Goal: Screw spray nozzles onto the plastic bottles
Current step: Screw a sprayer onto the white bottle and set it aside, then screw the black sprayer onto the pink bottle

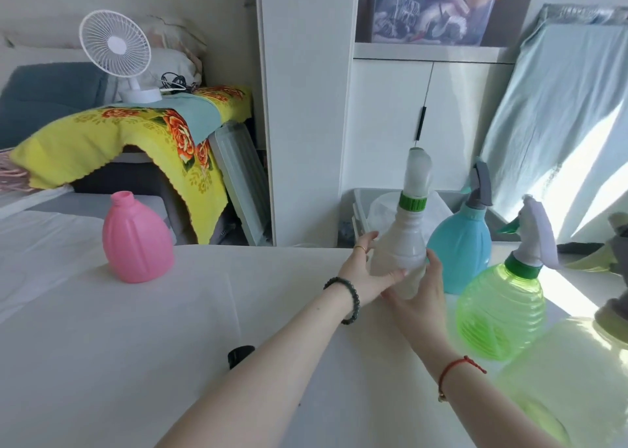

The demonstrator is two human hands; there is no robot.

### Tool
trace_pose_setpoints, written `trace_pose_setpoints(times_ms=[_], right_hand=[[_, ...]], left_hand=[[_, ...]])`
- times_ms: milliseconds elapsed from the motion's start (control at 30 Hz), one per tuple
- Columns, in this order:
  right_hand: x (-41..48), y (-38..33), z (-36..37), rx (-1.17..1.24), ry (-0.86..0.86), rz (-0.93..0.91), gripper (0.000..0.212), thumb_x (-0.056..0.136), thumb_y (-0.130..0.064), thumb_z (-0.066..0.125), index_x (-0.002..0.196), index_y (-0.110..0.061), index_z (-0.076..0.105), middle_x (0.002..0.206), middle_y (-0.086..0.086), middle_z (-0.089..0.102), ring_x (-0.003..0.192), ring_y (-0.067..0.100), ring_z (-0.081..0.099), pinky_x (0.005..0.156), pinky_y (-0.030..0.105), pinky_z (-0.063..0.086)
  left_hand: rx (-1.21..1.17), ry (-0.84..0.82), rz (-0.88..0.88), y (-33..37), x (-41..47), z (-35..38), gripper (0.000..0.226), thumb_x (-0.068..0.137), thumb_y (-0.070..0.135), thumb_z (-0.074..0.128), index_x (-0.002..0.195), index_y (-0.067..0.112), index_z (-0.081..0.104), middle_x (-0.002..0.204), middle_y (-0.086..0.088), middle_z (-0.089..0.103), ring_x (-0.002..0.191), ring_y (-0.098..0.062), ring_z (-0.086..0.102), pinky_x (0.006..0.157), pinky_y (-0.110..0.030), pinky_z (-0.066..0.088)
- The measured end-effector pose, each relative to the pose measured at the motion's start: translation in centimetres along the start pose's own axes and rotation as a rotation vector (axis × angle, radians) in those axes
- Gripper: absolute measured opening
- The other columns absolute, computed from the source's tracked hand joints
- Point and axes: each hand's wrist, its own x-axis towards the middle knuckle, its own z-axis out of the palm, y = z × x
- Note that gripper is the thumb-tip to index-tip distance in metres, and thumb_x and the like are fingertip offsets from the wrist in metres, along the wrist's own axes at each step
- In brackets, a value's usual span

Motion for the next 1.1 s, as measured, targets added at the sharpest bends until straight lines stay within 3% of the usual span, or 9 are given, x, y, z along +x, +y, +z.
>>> trace_pose_setpoints(times_ms=[100,200,333,400,533,667,800,967,1100], right_hand=[[-1.3,-0.4,-0.3,-0.101,0.090,0.084,0.089,0.074,-0.012,0.071,0.142,-0.008,0.014,0.148,0.017,0.025,0.138,0.029,0.022,0.113,0.041,0.020],[-4.0,-1.6,0.4,-0.121,0.213,-0.132,0.066,0.075,0.001,0.058,0.135,-0.002,0.030,0.135,0.026,0.037,0.128,0.033,0.032,0.108,0.043,0.027],[-7.6,-4.2,2.1,-0.129,-0.291,-0.388,0.053,0.080,-0.006,0.063,0.122,-0.029,0.041,0.131,0.005,0.043,0.125,0.014,0.039,0.101,0.018,0.024],[-8.9,-5.9,3.1,-0.135,-0.581,-0.414,0.059,0.079,-0.024,0.066,0.122,-0.046,0.032,0.138,-0.011,0.035,0.128,-0.001,0.033,0.102,0.014,0.023],[-10.9,-7.8,5.5,-0.532,-0.874,-0.604,0.079,0.066,-0.065,0.061,0.127,-0.055,0.011,0.145,-0.026,0.011,0.138,-0.004,0.007,0.113,0.023,0.010],[-12.2,-8.1,6.7,-0.741,-0.727,-0.818,0.066,0.037,-0.072,0.070,0.098,-0.050,0.062,0.097,-0.026,0.065,0.087,-0.010,0.063,0.079,0.023,0.050],[-11.6,-7.6,6.4,-0.704,-0.719,-0.847,0.062,0.038,-0.061,0.074,0.096,-0.041,0.066,0.091,-0.025,0.067,0.072,-0.012,0.062,0.067,0.019,0.055],[-10.6,-9.9,4.3,-0.429,-0.781,-0.713,0.039,0.074,-0.029,0.063,0.112,-0.022,0.061,0.084,-0.027,0.060,0.075,-0.006,0.050,0.070,0.000,0.035],[-9.1,-13.6,1.6,-0.220,-0.600,-0.556,0.022,0.076,-0.045,0.047,0.098,-0.048,0.053,0.068,-0.029,0.065,0.060,-0.008,0.057,0.062,0.004,0.040]], left_hand=[[0.018,0.056,0.015,0.0,-2.2,-2.4,0.086,0.071,0.043,0.070,0.138,0.035,0.017,0.147,0.007,0.028,0.135,-0.009,0.028,0.106,-0.026,0.028],[0.161,0.411,0.163,0.1,-5.4,-8.1,0.066,0.075,0.037,0.067,0.131,0.033,0.033,0.137,0.010,0.041,0.126,-0.006,0.039,0.100,-0.020,0.030],[0.518,0.927,0.282,-0.1,-9.8,-17.8,0.060,0.073,0.028,0.069,0.127,0.022,0.043,0.132,-0.001,0.048,0.119,-0.012,0.040,0.096,-0.015,0.026],[0.626,1.037,0.220,-0.8,-11.2,-22.1,0.069,0.069,0.029,0.072,0.129,0.022,0.038,0.137,-0.005,0.043,0.125,-0.018,0.035,0.103,-0.028,0.028],[0.606,0.968,-0.048,-3.4,-12.0,-27.7,0.098,0.063,0.040,0.076,0.139,0.028,0.017,0.148,-0.005,0.027,0.133,-0.026,0.031,0.102,-0.043,0.034],[0.384,0.827,-0.169,-5.5,-10.2,-29.2,0.106,0.061,0.039,0.078,0.141,0.030,0.010,0.147,-0.002,0.028,0.131,-0.027,0.033,0.101,-0.042,0.035],[0.275,0.872,-0.137,-5.6,-9.5,-28.6,0.087,0.062,0.031,0.078,0.132,0.030,0.027,0.132,-0.003,0.045,0.117,-0.029,0.046,0.084,-0.035,0.040],[0.263,0.632,-0.070,-4.7,-13.4,-23.3,0.089,0.057,0.040,0.079,0.128,0.039,0.025,0.130,0.005,0.044,0.115,-0.021,0.046,0.090,-0.041,0.047],[0.212,0.490,-0.037,-4.1,-17.8,-19.2,0.084,0.047,0.053,0.074,0.114,0.060,0.025,0.121,0.012,0.048,0.109,-0.015,0.052,0.086,-0.042,0.052]])
